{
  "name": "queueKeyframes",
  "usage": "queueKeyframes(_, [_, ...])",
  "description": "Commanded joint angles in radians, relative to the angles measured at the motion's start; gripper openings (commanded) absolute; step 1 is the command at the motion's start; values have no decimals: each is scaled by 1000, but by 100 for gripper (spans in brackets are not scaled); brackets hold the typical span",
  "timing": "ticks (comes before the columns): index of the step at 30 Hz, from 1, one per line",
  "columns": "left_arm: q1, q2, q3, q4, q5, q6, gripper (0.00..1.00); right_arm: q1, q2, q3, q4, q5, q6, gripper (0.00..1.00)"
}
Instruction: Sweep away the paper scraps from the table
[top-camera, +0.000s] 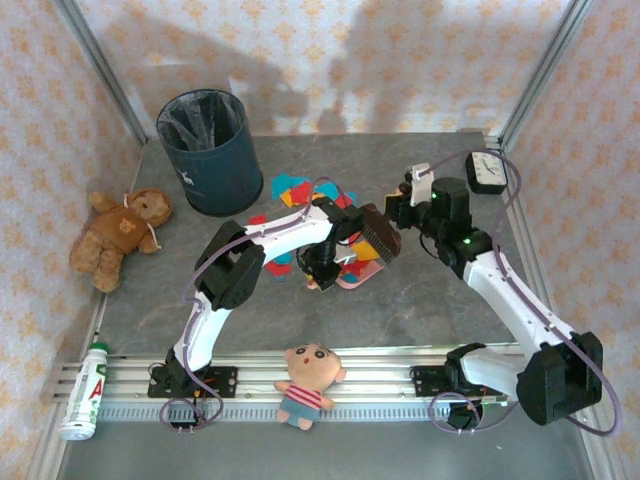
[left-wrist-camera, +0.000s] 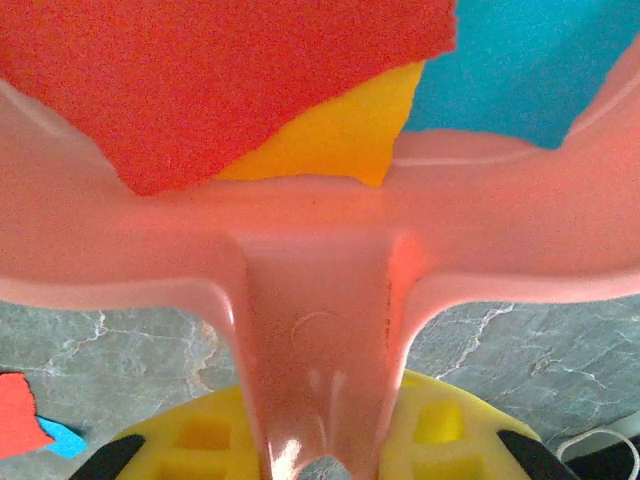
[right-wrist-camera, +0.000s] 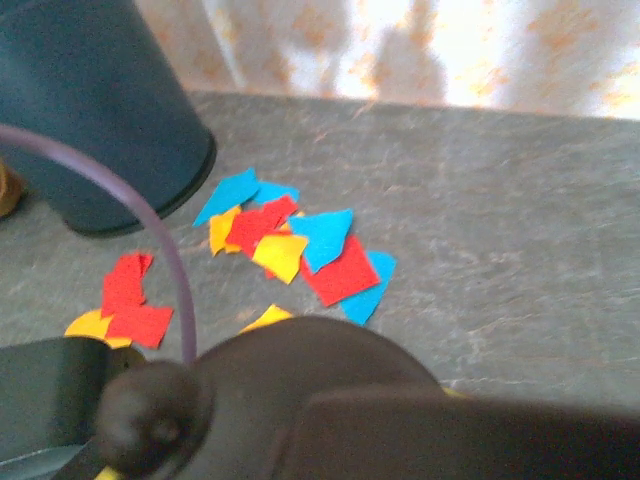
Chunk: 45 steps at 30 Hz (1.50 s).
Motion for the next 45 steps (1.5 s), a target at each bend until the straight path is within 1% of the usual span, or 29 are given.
queueKeyframes(1, [-10, 16, -5, -28, 9, 24, 0, 4, -34, -20, 56, 172, 35, 0])
queueKeyframes(5, [-11, 17, -10, -25, 15, 31, 0, 4, -17, -21, 21, 316, 31, 0])
queueKeyframes(8, [-14, 18, -7, -26, 29, 41, 0, 4, 14, -12, 3, 350, 18, 0])
queueKeyframes(12, [-19, 23, -3, -35, 49, 58, 0, 4, 52, 2, 6, 343, 5, 0])
queueKeyframes(13, [-20, 24, -3, -33, 52, 60, 0, 4, 81, 4, 14, 336, 3, 0])
queueKeyframes(21, [-20, 42, 10, -39, 59, 61, 0, 4, 164, 10, 61, 228, 17, 0])
queueKeyframes(25, [-21, 49, 18, -39, 49, 58, 0, 14, 189, 11, 70, 210, 22, 0])
queueKeyframes(30, [-21, 51, 28, -33, 41, 50, 0, 23, 218, 21, 72, 141, 25, 0])
queueKeyframes(36, [-20, 54, 40, -26, 31, 38, 0, 35, 230, 16, 71, 42, 23, 0])
queueKeyframes(45, [-18, 54, 52, -24, 13, 31, 0, 36, 216, 24, 14, -25, 32, 0])
